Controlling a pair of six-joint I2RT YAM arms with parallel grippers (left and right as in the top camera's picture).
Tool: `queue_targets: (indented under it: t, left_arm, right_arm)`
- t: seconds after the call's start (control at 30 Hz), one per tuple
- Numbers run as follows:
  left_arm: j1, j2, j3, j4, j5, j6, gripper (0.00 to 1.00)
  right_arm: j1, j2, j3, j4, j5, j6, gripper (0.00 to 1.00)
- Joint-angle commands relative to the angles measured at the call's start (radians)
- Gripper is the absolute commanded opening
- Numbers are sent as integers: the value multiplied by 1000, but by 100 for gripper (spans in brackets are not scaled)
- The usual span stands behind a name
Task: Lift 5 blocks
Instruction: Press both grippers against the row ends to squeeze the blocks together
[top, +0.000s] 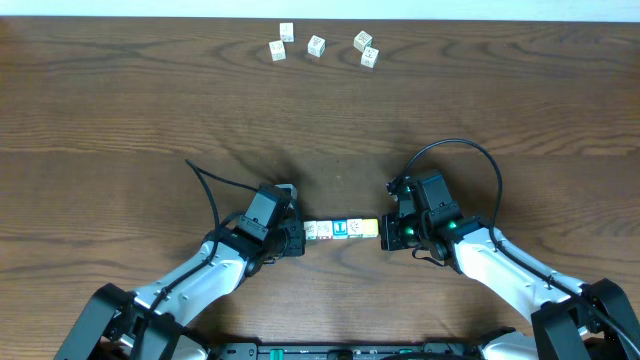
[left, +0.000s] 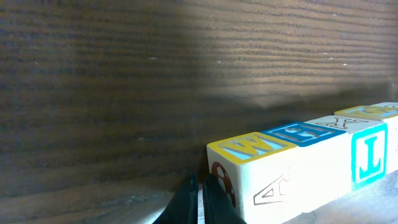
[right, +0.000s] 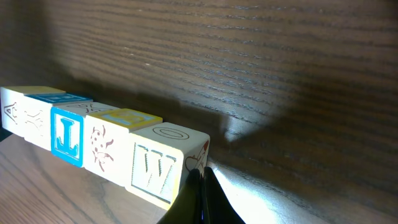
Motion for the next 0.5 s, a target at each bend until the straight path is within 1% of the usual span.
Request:
queue_targets:
  t: [0.0,0.27,0.47]
  left_arm:
    - [2,5,5,0,2,23,7]
    - [57,-1,5,-9,2,27,7]
    - [69,-1,5,-14,-6,30,7]
  right_arm:
    - [19,8,15,-1,-39,-2,1]
    - [19,8,15,-2,-39,-2,1]
    - [19,8,15,-4,-39,-2,1]
